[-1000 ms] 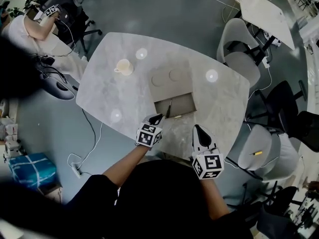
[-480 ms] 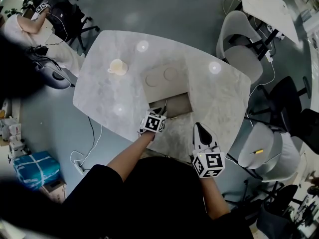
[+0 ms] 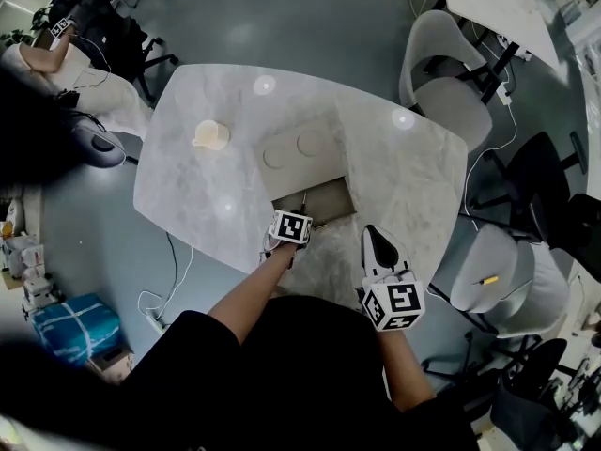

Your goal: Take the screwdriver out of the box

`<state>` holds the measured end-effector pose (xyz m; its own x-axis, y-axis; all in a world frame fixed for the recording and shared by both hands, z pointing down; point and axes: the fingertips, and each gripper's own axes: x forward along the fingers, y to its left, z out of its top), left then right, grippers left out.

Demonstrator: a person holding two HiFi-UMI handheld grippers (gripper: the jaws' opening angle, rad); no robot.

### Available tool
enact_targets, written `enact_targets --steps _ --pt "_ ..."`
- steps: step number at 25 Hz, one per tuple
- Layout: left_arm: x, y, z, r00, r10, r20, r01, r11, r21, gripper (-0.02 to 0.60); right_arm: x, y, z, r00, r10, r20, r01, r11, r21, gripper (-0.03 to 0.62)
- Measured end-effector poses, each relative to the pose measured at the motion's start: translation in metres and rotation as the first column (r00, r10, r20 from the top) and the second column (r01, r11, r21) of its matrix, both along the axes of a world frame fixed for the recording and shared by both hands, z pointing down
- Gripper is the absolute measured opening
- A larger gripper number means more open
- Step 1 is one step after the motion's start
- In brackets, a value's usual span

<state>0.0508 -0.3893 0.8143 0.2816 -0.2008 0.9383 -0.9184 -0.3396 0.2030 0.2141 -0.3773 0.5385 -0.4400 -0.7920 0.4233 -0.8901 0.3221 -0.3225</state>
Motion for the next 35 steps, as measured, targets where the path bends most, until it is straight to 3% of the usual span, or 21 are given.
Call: enact_targets --steps 3,10,21,26,35 --pt "-0.008 -0.005 0.003 0.999 0.003 0.054 -0.005 0.999 0.033 0.074 0.012 -0.003 0.001 0.999 0.035 -0.006 -0.035 0.999 0.001 0.011" --pt "-0.003 0.003 0.005 1.000 0.021 0.008 -0.021 1.000 0.008 0.072 0.023 0.003 -0.001 0.998 0.062 -0.016 -0.062 0.998 0.001 0.011" --pt "-0.012 0.012 -0.036 0.993 0.012 -0.121 0.005 0.990 0.140 0.072 -0.011 0.043 -0.013 0.999 0.013 -0.033 -0.012 1.000 0.026 0.011" --pt "-0.022 0.037 -0.067 0.974 0.001 -0.225 0.041 0.982 0.185 0.072 -0.031 0.073 -0.024 0.999 0.025 -0.046 -0.022 0.999 0.049 0.011" --pt "-0.052 0.100 -0.166 0.929 0.005 -0.369 0.132 0.930 0.344 0.072 -0.062 0.139 -0.050 0.994 0.076 -0.081 -0.067 0.992 0.106 0.011"
